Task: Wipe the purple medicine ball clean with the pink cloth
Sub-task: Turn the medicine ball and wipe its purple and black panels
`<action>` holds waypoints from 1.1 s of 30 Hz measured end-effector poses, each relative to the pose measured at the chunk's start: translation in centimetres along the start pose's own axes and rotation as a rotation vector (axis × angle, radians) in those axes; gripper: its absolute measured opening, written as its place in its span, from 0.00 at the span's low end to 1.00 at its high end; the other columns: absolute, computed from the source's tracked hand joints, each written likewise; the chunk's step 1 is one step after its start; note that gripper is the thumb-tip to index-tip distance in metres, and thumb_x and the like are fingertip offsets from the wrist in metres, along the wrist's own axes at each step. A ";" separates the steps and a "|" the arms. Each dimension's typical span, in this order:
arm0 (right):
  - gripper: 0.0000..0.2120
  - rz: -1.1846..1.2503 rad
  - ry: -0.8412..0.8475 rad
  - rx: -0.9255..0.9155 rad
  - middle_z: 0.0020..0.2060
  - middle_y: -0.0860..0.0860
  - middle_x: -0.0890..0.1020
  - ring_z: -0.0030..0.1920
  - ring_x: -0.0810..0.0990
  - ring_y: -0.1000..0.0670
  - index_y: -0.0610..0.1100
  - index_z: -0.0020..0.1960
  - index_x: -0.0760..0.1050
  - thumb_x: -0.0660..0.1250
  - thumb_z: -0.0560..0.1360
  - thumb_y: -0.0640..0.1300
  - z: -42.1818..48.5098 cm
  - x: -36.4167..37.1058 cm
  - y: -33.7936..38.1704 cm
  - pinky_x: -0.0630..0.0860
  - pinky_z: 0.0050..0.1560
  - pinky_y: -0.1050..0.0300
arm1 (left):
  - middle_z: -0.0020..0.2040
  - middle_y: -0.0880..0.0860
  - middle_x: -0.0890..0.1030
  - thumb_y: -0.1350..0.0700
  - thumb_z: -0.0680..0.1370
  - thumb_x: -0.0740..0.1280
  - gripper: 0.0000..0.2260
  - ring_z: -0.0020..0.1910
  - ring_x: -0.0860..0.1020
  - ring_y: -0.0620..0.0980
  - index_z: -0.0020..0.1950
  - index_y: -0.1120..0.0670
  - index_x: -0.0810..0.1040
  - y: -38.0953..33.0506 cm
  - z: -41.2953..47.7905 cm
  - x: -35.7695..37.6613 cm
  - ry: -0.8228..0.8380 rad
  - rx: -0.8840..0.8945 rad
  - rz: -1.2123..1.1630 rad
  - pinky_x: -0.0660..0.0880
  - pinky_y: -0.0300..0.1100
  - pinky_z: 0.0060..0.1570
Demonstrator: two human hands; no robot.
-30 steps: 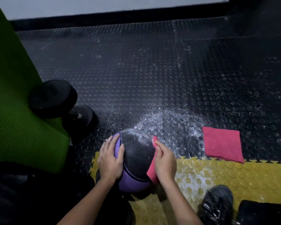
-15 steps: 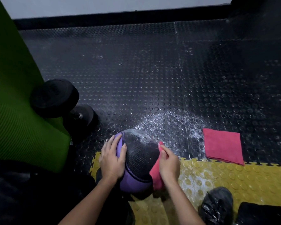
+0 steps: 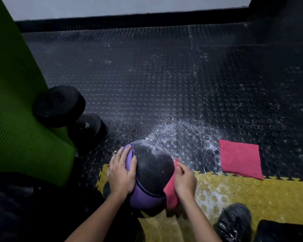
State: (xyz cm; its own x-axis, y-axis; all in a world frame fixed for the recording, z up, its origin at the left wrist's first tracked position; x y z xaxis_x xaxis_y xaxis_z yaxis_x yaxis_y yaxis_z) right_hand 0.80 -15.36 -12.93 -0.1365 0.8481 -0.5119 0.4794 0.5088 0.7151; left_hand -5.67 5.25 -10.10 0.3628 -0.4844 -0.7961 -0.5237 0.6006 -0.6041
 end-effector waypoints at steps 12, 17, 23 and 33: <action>0.11 -0.126 -0.021 -0.317 0.54 0.57 0.80 0.48 0.75 0.51 0.56 0.55 0.78 0.60 0.78 0.47 -0.7 0.3 3.3 0.67 0.36 0.63 | 0.71 0.47 0.70 0.36 0.72 0.47 0.32 0.71 0.64 0.52 0.70 0.46 0.70 0.3 -0.3 0.6 -0.028 0.012 0.044 0.61 0.54 0.69; 0.11 -0.257 -0.067 -0.533 0.54 0.57 0.81 0.49 0.76 0.48 0.53 0.54 0.79 0.61 0.77 0.44 -3.3 0.9 6.0 0.71 0.45 0.61 | 0.69 0.50 0.72 0.38 0.73 0.49 0.29 0.69 0.68 0.56 0.69 0.49 0.71 0.1 -0.5 0.7 -0.030 0.082 0.080 0.64 0.56 0.67; 0.11 -0.312 -0.061 -0.598 0.51 0.60 0.81 0.44 0.76 0.51 0.57 0.53 0.79 0.65 0.75 0.44 -2.5 1.2 5.6 0.75 0.39 0.61 | 0.70 0.49 0.70 0.37 0.73 0.48 0.30 0.70 0.66 0.55 0.70 0.48 0.70 0.0 -0.7 0.6 -0.012 0.079 0.074 0.62 0.55 0.68; 0.09 -0.311 -0.147 -0.789 0.48 0.61 0.82 0.41 0.77 0.51 0.55 0.48 0.81 0.66 0.72 0.44 -4.9 1.7 7.6 0.73 0.40 0.65 | 0.70 0.50 0.70 0.38 0.73 0.48 0.30 0.70 0.67 0.56 0.70 0.49 0.70 0.0 -0.4 0.4 0.009 0.090 0.083 0.62 0.53 0.68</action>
State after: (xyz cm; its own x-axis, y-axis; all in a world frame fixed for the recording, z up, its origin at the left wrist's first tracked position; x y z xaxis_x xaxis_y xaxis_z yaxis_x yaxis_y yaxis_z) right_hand -0.10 -9.33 -6.05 -0.0218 0.6532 -0.7569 -0.3116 0.7149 0.6260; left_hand -5.87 4.81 -10.41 0.3141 -0.4364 -0.8431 -0.4800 0.6932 -0.5376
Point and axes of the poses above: each hand's wrist, its own z-axis towards the middle knuckle, its own x-axis out of the palm, y = z × x, the point moved 6 cm from there along z, towards the middle knuckle
